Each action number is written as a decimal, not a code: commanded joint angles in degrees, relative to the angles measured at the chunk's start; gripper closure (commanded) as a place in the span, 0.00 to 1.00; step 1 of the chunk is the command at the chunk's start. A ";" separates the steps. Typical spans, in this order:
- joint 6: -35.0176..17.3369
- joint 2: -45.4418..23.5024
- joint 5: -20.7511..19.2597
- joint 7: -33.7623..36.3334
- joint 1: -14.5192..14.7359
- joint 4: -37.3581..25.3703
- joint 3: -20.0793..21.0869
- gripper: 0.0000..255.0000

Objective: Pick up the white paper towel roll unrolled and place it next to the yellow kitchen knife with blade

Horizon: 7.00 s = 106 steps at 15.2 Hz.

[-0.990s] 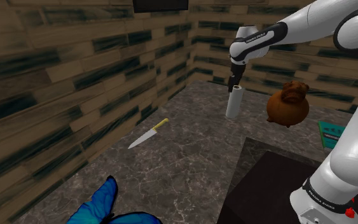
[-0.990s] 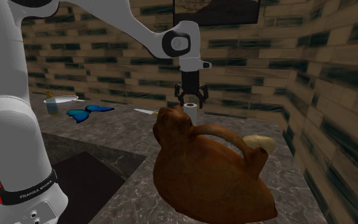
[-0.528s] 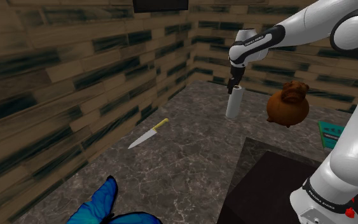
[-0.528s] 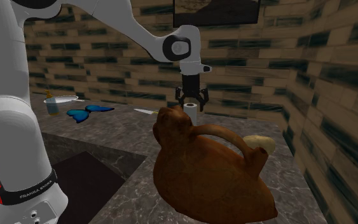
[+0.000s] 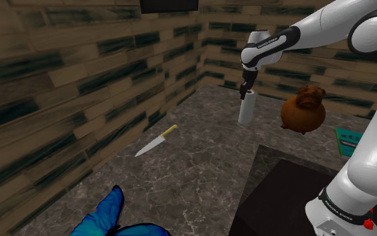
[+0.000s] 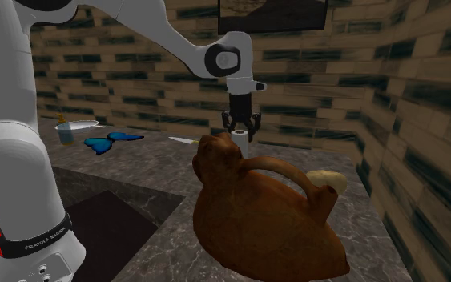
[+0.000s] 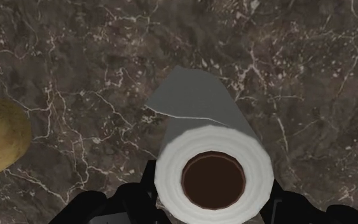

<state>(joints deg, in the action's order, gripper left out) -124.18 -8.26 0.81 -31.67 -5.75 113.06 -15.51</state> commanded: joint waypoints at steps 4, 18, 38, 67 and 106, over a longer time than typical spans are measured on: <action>0.00 -0.04 -0.06 0.06 -0.01 0.04 -0.03 1.00; 9.42 3.06 -1.02 0.46 0.14 -6.38 -0.15 1.00; 24.69 3.74 -1.17 0.28 0.10 -21.01 -0.23 1.00; 41.62 4.14 -2.11 10.32 6.14 -37.28 4.05 1.00; 29.83 4.85 -4.19 41.20 22.61 -23.41 18.10 1.00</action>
<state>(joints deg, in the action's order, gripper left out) -93.49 -3.47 -3.38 9.41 16.82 88.76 2.55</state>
